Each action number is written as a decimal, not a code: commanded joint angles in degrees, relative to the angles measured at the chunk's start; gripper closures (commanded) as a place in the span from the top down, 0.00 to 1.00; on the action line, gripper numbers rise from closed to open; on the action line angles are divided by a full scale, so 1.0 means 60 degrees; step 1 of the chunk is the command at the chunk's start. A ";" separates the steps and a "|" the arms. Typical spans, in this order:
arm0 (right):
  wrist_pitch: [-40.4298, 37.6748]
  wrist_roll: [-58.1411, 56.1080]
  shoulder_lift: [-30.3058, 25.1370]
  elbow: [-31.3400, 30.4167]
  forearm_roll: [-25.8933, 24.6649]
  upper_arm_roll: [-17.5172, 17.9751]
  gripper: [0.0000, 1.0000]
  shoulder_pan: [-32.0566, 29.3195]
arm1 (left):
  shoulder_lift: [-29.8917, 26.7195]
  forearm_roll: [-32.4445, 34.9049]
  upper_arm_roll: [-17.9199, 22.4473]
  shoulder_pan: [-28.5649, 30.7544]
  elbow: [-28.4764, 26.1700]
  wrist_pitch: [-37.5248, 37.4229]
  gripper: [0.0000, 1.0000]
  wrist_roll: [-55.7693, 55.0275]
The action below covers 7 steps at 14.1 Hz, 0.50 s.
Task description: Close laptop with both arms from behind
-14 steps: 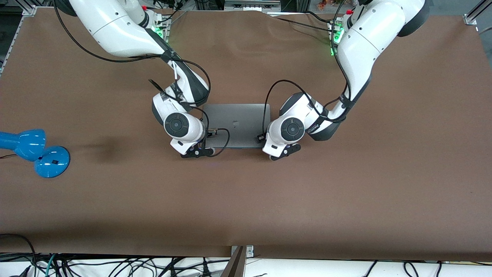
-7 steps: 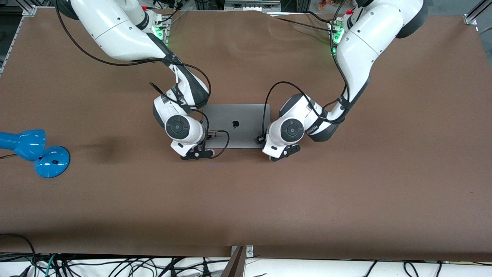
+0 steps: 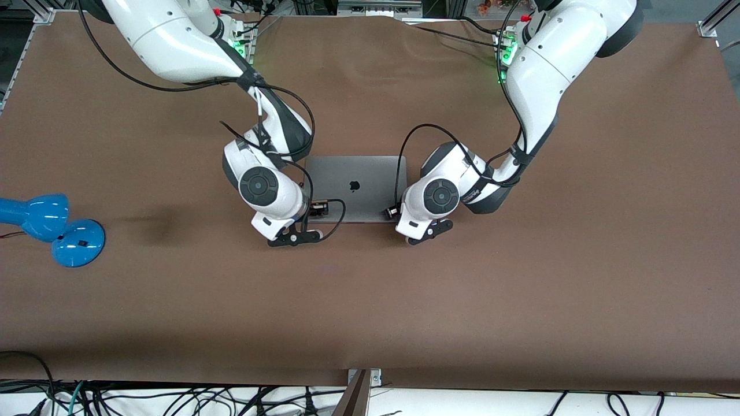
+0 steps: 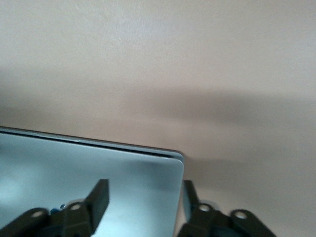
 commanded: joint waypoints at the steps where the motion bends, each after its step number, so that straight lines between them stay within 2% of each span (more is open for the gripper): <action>1: -0.0468 -0.0124 -0.0405 -0.0064 -0.0019 -0.0053 1.00 -0.0144 | -0.0394 0.0299 0.0033 -0.0025 0.0111 -0.0243 1.00 -0.0067; 7: -0.1069 -0.0183 -0.0902 -0.0064 -0.0005 -0.0053 1.00 -0.1095 | -0.2004 0.0299 0.0018 0.0253 0.0082 -0.2248 1.00 0.0619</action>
